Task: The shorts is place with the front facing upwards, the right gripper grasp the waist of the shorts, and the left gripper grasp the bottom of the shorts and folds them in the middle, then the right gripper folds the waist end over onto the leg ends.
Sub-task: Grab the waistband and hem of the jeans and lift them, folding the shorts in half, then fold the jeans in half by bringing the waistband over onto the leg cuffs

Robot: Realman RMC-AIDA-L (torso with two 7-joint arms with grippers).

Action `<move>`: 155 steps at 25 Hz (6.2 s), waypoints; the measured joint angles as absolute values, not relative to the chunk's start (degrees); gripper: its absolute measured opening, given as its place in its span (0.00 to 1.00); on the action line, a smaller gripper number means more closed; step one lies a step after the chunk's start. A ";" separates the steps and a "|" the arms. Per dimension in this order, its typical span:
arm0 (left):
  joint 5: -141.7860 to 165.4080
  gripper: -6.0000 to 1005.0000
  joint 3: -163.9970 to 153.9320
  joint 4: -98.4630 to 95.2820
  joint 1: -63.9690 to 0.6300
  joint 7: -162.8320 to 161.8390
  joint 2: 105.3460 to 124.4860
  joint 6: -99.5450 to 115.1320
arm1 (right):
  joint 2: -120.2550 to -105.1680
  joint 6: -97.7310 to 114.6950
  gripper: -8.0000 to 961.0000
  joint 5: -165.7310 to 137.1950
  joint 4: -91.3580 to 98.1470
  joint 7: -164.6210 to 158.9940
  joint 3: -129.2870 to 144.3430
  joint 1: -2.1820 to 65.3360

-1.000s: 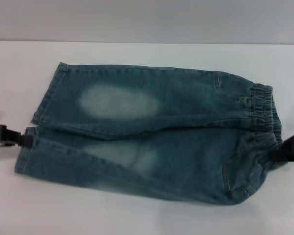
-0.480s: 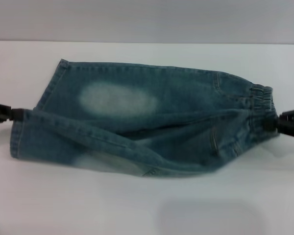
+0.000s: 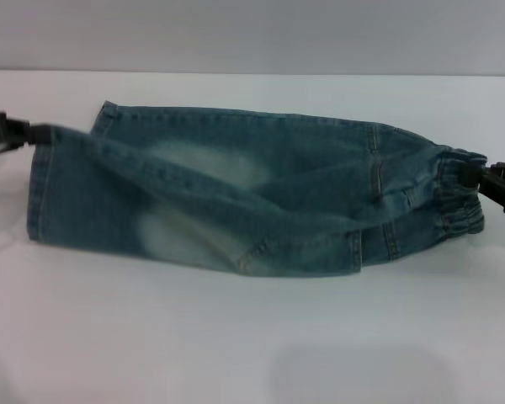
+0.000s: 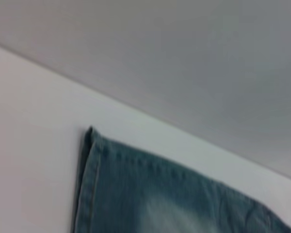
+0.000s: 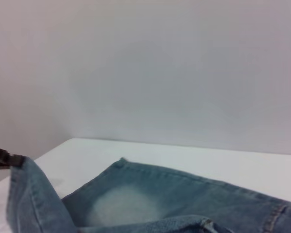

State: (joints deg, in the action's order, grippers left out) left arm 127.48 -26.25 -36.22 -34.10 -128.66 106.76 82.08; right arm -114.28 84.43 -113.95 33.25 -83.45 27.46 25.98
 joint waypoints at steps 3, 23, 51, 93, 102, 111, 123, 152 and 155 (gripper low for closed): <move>125.04 0.14 -26.29 -36.21 -34.39 -127.66 107.07 79.90 | -115.68 82.41 0.01 -113.24 32.76 -81.15 25.91 25.81; 121.57 0.16 -26.84 -36.57 -36.71 -117.38 110.92 65.63 | -117.74 73.65 0.02 -108.39 27.71 -75.77 23.59 25.95; 121.55 0.18 -29.71 -36.42 -38.69 -106.28 115.16 53.72 | -118.29 64.75 0.02 -100.94 21.50 -65.28 23.36 31.01; 104.15 0.82 -36.18 -37.97 -33.73 -95.10 117.41 53.99 | -118.54 51.18 0.47 -91.18 18.20 -62.69 23.12 32.26; 88.16 0.82 -36.51 -35.26 -30.25 -82.40 117.83 63.69 | -118.60 71.46 0.60 -91.03 15.63 -65.40 27.05 31.05; 81.01 0.82 -36.19 -32.14 -28.48 -78.38 117.85 66.09 | -118.77 64.51 0.60 -90.85 13.56 -65.33 30.11 31.61; 79.71 0.82 -36.61 -30.85 -27.36 -78.00 117.91 66.88 | -118.77 50.95 0.60 -90.62 12.39 -68.60 29.88 33.90; 76.50 0.82 -36.07 -27.40 -25.27 -70.62 117.85 75.06 | -113.80 69.07 0.60 -116.97 37.98 -103.33 34.41 33.30; 75.65 0.82 -36.04 -27.38 -24.98 -70.62 117.85 75.20 | -113.66 72.60 0.60 -125.60 43.06 -109.07 34.66 34.42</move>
